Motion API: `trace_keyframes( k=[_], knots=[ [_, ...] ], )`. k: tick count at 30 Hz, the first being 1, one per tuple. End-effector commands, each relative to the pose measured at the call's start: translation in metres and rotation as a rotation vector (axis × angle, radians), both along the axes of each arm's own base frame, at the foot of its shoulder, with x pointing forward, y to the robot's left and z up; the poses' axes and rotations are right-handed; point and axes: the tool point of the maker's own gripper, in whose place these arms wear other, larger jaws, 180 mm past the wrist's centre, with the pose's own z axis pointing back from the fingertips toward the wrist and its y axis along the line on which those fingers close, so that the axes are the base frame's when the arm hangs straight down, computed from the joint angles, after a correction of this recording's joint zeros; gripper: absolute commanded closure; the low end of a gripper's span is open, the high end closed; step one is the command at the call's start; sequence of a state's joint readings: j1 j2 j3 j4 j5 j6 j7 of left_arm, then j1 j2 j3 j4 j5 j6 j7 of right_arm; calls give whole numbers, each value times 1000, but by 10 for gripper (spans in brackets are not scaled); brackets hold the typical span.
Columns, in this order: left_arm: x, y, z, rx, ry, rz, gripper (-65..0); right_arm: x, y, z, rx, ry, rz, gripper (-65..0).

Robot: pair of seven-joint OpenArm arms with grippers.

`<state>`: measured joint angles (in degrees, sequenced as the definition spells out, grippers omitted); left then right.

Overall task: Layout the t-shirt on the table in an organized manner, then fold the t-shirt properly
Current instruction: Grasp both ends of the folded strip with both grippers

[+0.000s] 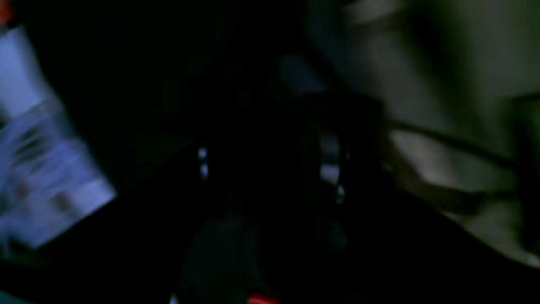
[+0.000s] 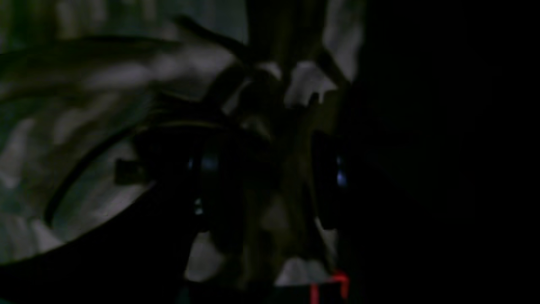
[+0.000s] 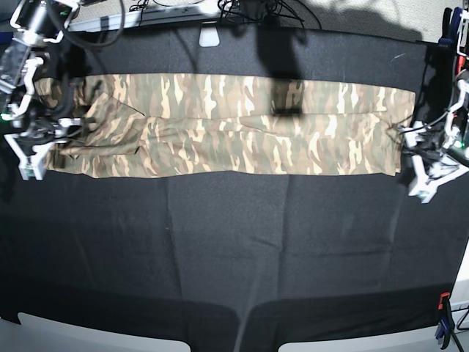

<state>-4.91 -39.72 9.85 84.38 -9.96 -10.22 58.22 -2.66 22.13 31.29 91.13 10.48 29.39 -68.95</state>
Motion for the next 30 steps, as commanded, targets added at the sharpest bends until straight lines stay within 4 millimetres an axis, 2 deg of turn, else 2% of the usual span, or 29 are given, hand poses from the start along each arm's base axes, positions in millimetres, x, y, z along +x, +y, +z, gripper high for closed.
trace_keyframes(
  k=[1, 3, 6, 9, 11, 14, 17, 21, 25, 27, 30],
  knots=[
    [16, 12, 20, 50, -80, 9, -255, 13, -14, 24, -44, -65, -2, -282],
    [25, 19, 32, 100, -152, 24, -255, 20, -27, 41, -51, -136, -77, -282],
    [40, 19, 57, 137, -282, 39, -255, 38, -43, 74, -29, -294, -189, -282],
    [52, 3, 87, 119, -401, 32, -255, 63, -39, 107, 83, -473, -185, -282],
    [59, -17, 109, 70, -474, 6, -255, 77, -16, 120, 177, -549, -71, -282],
    [62, -60, 137, -69, -555, -58, -255, 90, 33, 134, 337, -654, 129, -282],
    [61, -106, 151, -228, -609, -119, -255, 96, 74, 133, 469, -711, 222, -282],
    [53, -159, 138, -442, -551, -201, -255, 101, 114, 120, 581, -714, 240, -282],
    [31, -196, 113, -599, -441, -268, -255, 102, 138, 101, 610, -670, 232, -282],
    [21, -204, 101, -638, -408, -295, -255, 101, 145, 89, 602, -635, 219, -282],
    [13, -194, 71, -642, -357, -250, -255, 93, 149, 73, 597, -590, 199, -282]
  ],
)
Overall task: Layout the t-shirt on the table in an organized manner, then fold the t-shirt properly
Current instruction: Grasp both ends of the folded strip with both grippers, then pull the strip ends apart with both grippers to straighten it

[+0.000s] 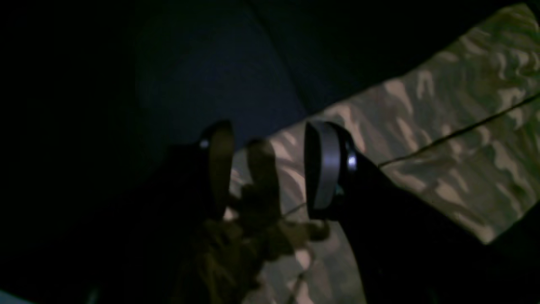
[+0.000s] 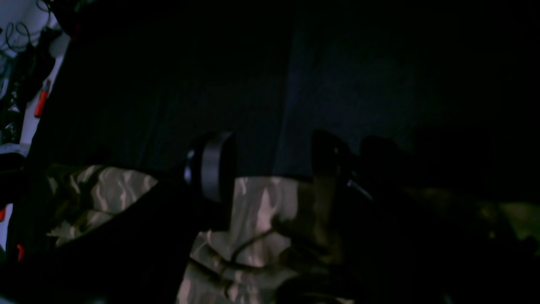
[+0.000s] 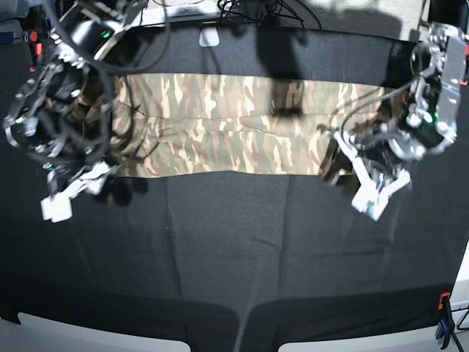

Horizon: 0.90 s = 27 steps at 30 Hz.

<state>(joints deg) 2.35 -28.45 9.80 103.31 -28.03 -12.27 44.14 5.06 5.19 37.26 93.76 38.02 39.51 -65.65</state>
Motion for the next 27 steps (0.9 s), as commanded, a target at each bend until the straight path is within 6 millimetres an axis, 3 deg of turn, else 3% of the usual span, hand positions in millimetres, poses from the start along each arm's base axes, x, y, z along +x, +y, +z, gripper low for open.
trace_keyframes(
  k=[1, 5, 9, 14, 22, 27],
  knots=[
    [4, 11, -4, 13, 2, 20, -255, 4, -4, 9, -21, -38, -6, -282],
    [-7, 40, -59, 48, 158, 94, -255, -16, -16, -19, -96, 47, -38, -282],
    [-16, 55, -85, 71, 232, 128, -254, -33, -31, -43, -174, 103, -80, -282],
    [-18, 72, -93, 184, 230, 129, -255, -43, -46, -60, -217, 164, -89, -282],
    [-21, 91, -94, 250, 244, 130, -254, -51, -108, -44, -346, 181, -152, -282],
    [-21, 98, -92, 265, 243, 132, -255, -55, -119, -46, -335, 191, -179, -282]
  ],
)
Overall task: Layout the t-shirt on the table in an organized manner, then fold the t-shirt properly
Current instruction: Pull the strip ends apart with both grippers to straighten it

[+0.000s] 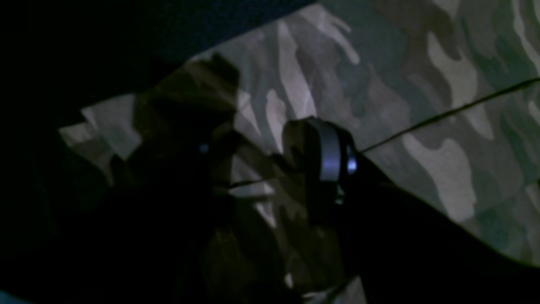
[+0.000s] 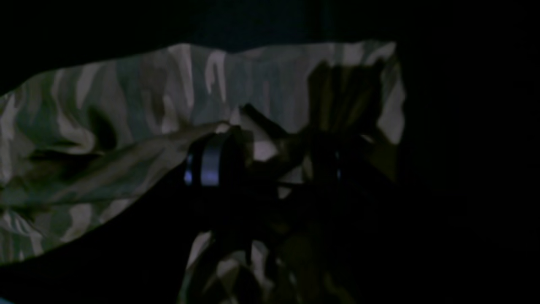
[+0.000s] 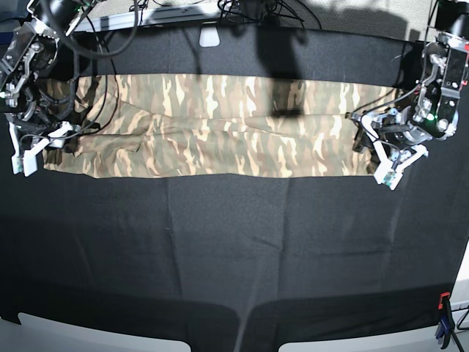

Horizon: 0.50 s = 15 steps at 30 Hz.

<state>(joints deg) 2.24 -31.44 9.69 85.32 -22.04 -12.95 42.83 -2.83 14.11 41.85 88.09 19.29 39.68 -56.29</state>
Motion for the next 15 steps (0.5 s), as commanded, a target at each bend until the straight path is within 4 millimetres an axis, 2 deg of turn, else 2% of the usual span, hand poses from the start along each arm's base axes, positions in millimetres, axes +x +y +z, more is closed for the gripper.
trace_keyframes(
  k=[1, 6, 9, 11, 15],
  knots=[
    [0, 15, 1, 55, 13, 12, -255, 9, -4, 9, -1, -45, 2, -282],
    [0, 16, 1, 57, 13, 11, -255, 0, -5, -28, 84, -4, -41, -282],
    [0, 16, 1, 60, 13, 10, -255, -7, -10, -42, 95, 36, -57, -282],
    [0, 20, 1, 92, 11, 4, -254, -11, -18, -44, 68, 61, -59, -282],
    [1, 32, 0, 181, 6, -12, -255, -15, -41, -36, 4, 83, -59, -282]
  ],
)
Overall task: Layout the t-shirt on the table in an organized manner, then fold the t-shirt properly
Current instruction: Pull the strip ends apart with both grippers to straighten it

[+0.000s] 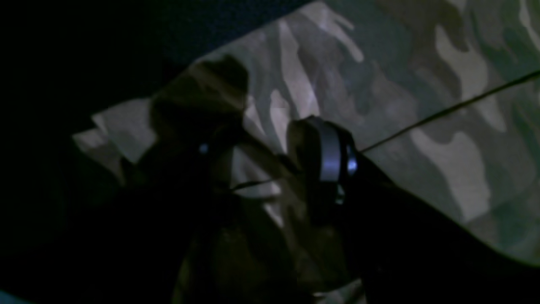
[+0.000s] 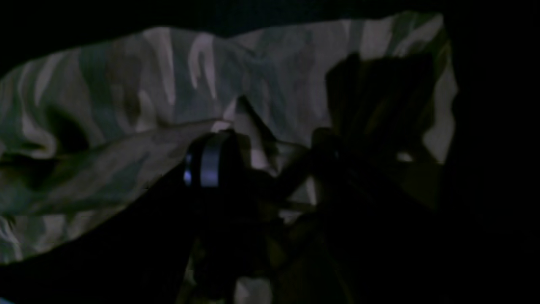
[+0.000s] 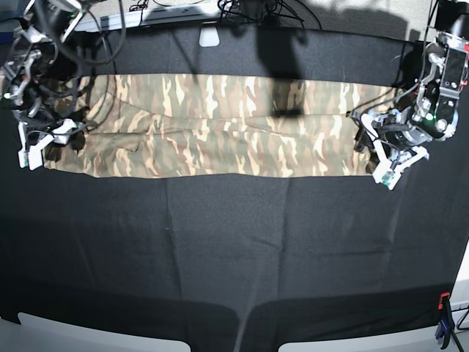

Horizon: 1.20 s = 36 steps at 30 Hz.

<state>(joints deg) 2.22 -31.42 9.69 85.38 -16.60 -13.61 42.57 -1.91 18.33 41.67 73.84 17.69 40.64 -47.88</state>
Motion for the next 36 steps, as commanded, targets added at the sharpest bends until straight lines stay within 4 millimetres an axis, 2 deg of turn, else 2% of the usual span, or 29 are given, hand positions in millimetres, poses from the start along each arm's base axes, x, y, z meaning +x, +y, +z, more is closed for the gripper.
trace_keyframes(
  k=[1, 5, 10, 13, 16, 19, 22, 26, 28, 30, 32, 36],
  knots=[
    [-1, 23, 1, 97, 20, 22, -255, -9, -22, 3, -72, 60, -10, -282],
    [-2, 24, 0, 100, 26, 23, -255, -10, -32, 8, -92, 68, -26, -282],
    [-2, 23, 0, 96, 28, 25, -255, -8, -30, 9, -81, 59, -27, -282],
    [0, 21, 2, 92, 22, 23, -255, 1, -22, 19, -31, -2, -24, -282],
    [5, 16, 11, 89, -7, 13, -255, 12, -14, 37, -5, -71, -8, -281],
    [13, 5, 29, 78, -60, -14, -255, 20, -13, 57, -44, -115, 16, -281],
    [24, -3, 55, 76, -141, 0, -255, 28, -11, 81, -97, -171, 40, -281],
    [35, 1, 87, 154, -246, 27, -259, 35, -6, 113, -174, -232, 77, -281],
    [32, 6, 88, 197, -224, 33, -272, 36, -3, 125, -210, -246, 94, -281],
    [26, 8, 81, 207, -175, 29, -272, 36, 4, 135, -236, -259, 110, -281],
    [22, 6, 76, 187, -142, 34, -271, 37, 15, 143, -248, -285, 128, -281],
    [24, 8, 78, 177, -159, 62, -271, 36, 41, 153, -240, -336, 143, -281]
  ],
)
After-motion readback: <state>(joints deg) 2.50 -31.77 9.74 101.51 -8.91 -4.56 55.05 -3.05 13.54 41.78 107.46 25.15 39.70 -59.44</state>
